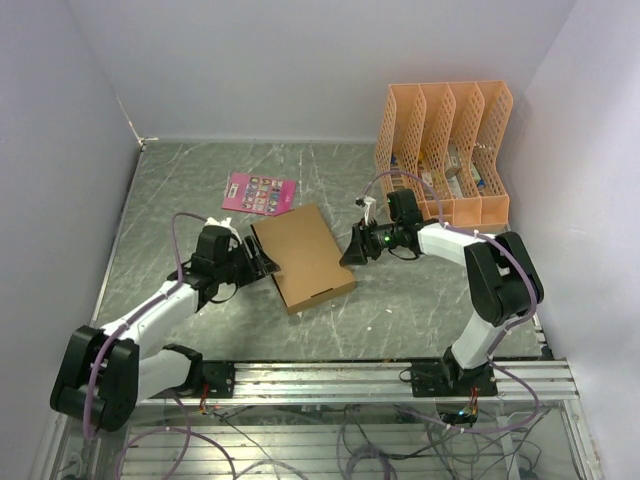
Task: Fold the paper box
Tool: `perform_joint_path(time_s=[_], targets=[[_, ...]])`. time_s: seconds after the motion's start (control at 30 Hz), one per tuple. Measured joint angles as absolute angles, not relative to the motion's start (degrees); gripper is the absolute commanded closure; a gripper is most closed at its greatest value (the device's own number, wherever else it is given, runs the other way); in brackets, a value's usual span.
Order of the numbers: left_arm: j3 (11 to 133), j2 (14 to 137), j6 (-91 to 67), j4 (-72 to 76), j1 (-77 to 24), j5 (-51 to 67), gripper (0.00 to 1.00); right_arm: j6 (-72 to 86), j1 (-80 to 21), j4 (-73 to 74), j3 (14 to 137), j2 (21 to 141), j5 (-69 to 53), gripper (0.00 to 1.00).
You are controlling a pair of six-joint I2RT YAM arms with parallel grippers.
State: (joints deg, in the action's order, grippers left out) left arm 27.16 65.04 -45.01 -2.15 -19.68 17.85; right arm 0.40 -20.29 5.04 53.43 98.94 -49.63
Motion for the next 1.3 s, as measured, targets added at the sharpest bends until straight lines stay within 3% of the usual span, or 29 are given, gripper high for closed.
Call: perform_joint_path(time_s=[0.1,0.23,0.53,0.63,0.77,0.83,0.93,1.17,1.3], targets=[[27.16,62.33,-45.01,-2.2,-19.7,16.47,0.26,1.8,-20.08,4.8,53.34,100.22,-49.47,0.64],[27.09,56.97,-45.47,-1.87,-19.7,14.85,0.15,3.46,-19.11,4.62,53.34,100.4,-49.91,0.66],[22.22,56.23,-50.11,2.44,-19.59,14.66,0.09,4.95,-14.98,5.06,54.02,101.78,-50.98,0.7],[19.7,58.35,-53.15,8.36,-19.59,15.88,0.06,5.5,-13.89,5.52,54.65,103.09,-53.08,0.67],[17.37,61.23,-55.92,14.28,-19.81,17.08,0.06,4.75,-12.43,6.59,55.35,103.94,-55.31,0.4],[17.19,61.47,-56.45,15.75,-20.36,17.1,0.06,3.84,-12.05,7.53,55.4,103.85,-55.29,0.32],[17.19,61.32,-56.6,17.39,-21.02,17.06,0.1,3.18,-11.94,8.05,55.13,102.85,-55.29,0.31],[17.19,65.52,-56.97,19.55,-21.74,17.02,0.28,2.31,-12.08,9.06,54.98,102.08,-55.07,0.34],[17.74,68.2,-56.82,20.01,-21.87,17.06,0.32,2.24,-12.58,9.43,54.98,102.08,-54.61,0.34]])
